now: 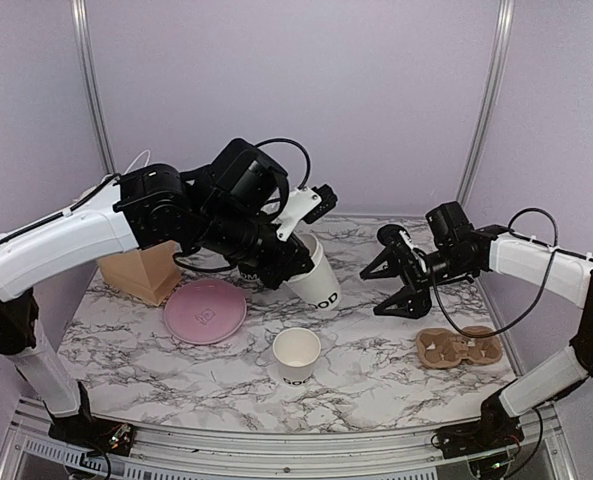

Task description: Pack the takeout coffee

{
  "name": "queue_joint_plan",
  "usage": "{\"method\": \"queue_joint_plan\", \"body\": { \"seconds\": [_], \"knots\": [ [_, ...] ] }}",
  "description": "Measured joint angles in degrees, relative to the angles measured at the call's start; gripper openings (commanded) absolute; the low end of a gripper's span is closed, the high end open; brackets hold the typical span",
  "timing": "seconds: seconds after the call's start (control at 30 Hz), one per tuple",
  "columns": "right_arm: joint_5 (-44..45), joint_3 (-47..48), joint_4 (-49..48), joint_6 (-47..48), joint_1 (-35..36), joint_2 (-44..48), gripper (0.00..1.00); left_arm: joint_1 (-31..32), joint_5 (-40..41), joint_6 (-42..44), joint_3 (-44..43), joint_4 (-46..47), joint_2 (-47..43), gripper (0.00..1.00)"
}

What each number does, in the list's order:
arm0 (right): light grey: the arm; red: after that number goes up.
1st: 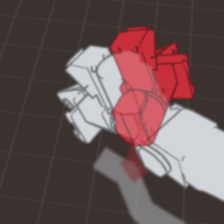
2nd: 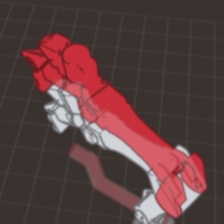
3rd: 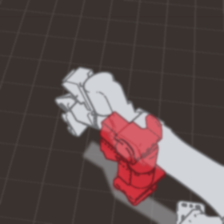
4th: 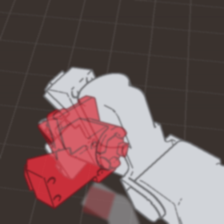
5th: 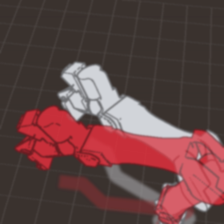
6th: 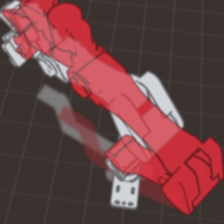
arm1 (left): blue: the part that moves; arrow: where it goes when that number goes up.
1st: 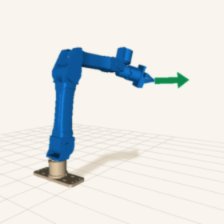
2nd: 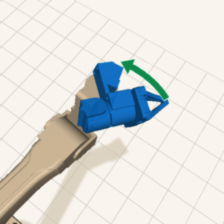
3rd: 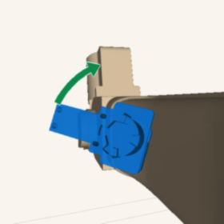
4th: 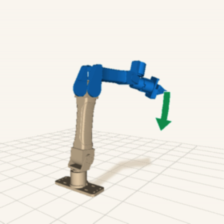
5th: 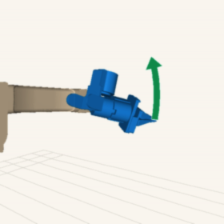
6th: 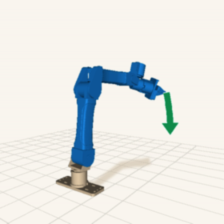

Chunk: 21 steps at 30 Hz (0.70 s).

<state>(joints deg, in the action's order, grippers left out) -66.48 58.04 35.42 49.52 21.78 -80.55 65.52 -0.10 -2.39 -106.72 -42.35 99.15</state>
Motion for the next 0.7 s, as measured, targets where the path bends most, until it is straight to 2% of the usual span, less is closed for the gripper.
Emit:
{"method": "queue_joint_plan", "body": {
  "seconds": [0.17,0.3,0.47,0.7],
  "knots": [
    [4.44,-0.02,-2.89,-2.97,-3.58,1.68,0.99,-1.88,13.44,-10.16,9.22,-7.39,-11.17,0.0],
    [8.13,-0.17,-5.81,-5.22,-3.69,3.45,0.99,-10.12,20.81,-20.7,19.17,-12.28,-21.11,0.0],
    [9.73,-0.17,-6.67,-6.01,-3.69,3.76,0.99,-26.95,24.06,-27.28,32.15,-16.72,-28.61,0.0],
    [10.95,-1.07,-6.93,-6.25,-3.69,4.35,0.99,-43.32,21.31,-26.18,40.52,-17.22,-27.08,0.0]
  ]
}}
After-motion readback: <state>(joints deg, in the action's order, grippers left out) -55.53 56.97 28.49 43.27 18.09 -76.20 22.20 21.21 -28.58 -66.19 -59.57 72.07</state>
